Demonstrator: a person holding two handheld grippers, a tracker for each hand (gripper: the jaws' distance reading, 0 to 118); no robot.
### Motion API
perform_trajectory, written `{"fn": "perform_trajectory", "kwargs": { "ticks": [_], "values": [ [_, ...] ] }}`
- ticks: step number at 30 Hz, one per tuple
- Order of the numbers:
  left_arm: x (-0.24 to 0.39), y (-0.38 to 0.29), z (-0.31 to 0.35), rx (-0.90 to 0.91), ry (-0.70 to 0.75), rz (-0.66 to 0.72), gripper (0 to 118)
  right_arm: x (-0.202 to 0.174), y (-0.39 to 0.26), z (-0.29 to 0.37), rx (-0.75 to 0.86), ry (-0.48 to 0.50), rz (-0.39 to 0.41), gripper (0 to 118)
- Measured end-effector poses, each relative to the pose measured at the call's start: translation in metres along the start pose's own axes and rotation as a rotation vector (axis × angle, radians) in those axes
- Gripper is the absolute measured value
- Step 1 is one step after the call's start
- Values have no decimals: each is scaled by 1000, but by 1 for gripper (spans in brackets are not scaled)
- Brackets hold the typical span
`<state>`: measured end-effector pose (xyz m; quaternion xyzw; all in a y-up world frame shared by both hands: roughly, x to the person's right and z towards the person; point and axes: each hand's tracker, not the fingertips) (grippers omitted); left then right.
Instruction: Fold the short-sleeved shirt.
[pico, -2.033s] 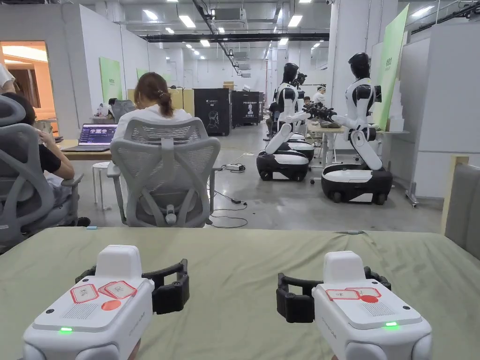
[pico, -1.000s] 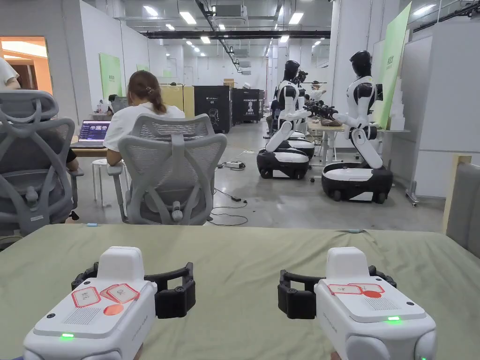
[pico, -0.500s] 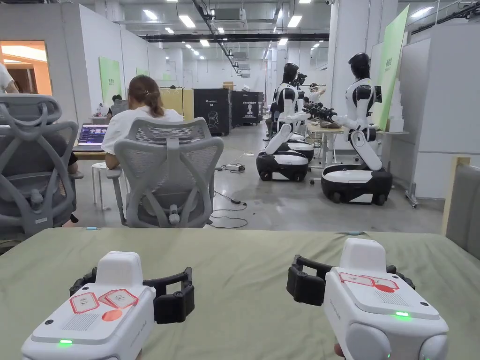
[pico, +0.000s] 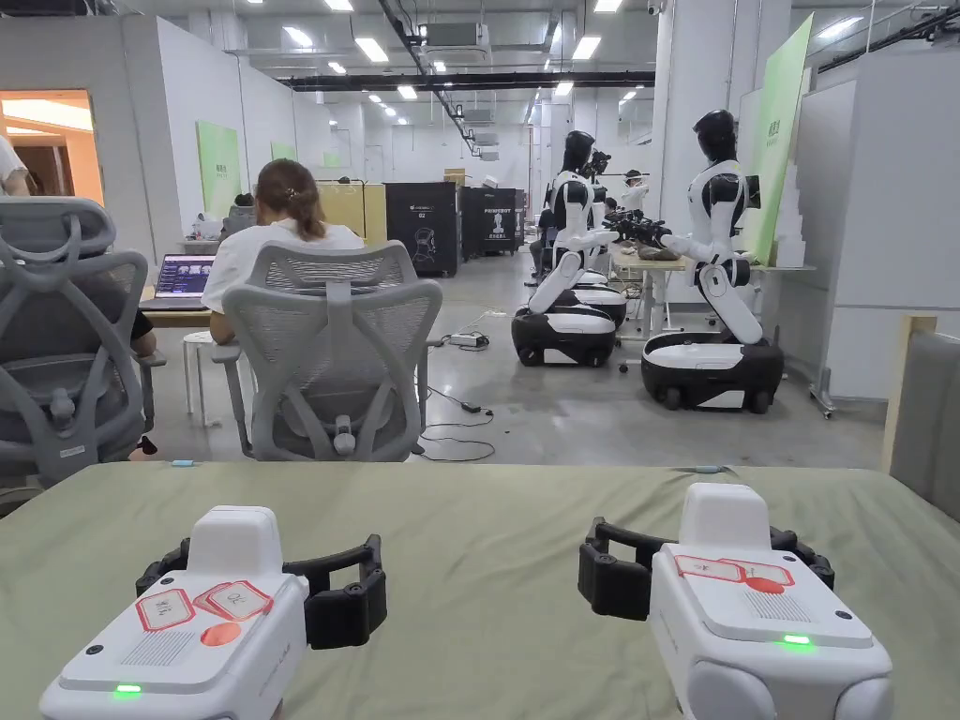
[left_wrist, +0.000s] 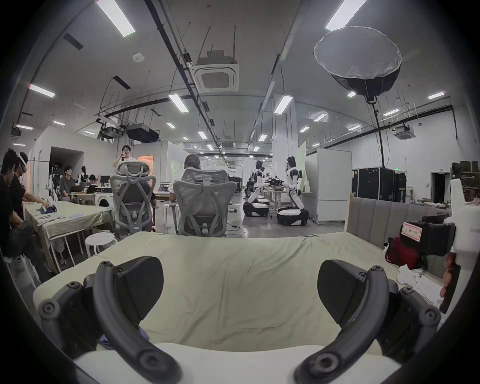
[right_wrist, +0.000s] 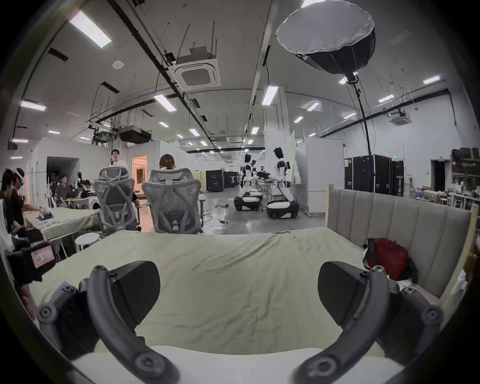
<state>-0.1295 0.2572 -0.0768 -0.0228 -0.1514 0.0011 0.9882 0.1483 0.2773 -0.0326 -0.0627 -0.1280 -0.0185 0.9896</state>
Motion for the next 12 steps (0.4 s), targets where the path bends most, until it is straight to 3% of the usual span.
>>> {"fn": "perform_trajectory", "kwargs": {
  "ticks": [9,12],
  "values": [
    [1,-1,-2,-8,-2,-1,118,1,2,-2,-32,63,-10,118],
    [1,-1,-1,-9,-3,7,118,0,-2,0,1,31,-25,118]
  ]
}}
